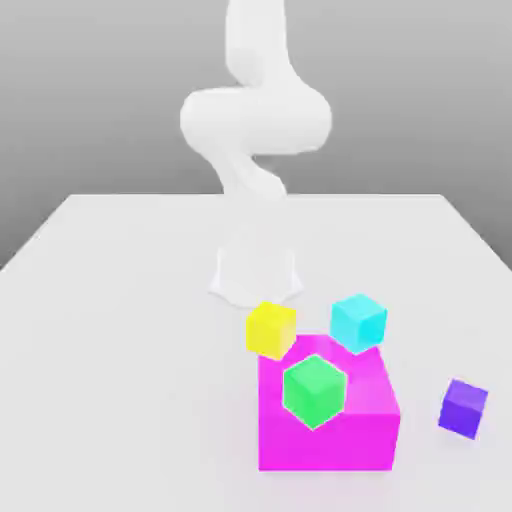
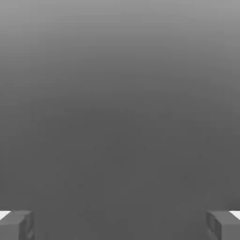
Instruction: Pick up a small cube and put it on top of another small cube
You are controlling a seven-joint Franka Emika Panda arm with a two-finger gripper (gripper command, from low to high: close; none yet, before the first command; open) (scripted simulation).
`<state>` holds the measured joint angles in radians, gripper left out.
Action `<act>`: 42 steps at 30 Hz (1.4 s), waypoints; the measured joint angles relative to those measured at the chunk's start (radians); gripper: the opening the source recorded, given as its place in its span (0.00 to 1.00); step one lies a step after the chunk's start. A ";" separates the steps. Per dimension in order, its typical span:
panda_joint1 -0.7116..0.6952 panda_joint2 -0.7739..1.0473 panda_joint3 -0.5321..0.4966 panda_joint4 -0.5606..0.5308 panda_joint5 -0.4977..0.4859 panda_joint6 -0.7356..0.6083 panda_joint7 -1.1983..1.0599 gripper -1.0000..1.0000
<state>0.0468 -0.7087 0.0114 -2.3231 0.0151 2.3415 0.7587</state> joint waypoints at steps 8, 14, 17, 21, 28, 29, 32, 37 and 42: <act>0.140 0.295 0.060 -0.075 0.039 0.134 -0.126 0.50; 0.228 0.512 0.127 -0.130 0.038 0.233 -0.198 0.50; 0.270 0.621 0.165 -0.157 0.018 0.283 -0.219 0.50; 0.348 0.769 0.193 -0.194 -0.040 0.349 -0.226 0.50; 0.444 1.027 0.149 -0.205 -0.184 0.499 -0.168 0.50; 0.458 1.063 0.132 -0.198 -0.200 0.527 -0.156 0.50; 0.470 1.096 0.117 -0.192 -0.212 0.553 -0.147 0.00; 0.473 1.103 0.114 -0.190 -0.218 0.558 -0.142 0.00; 0.425 0.948 0.178 -0.223 -0.143 0.437 -0.199 0.00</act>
<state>0.4718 0.2392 0.1891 -2.5462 -0.1277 2.7781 0.5601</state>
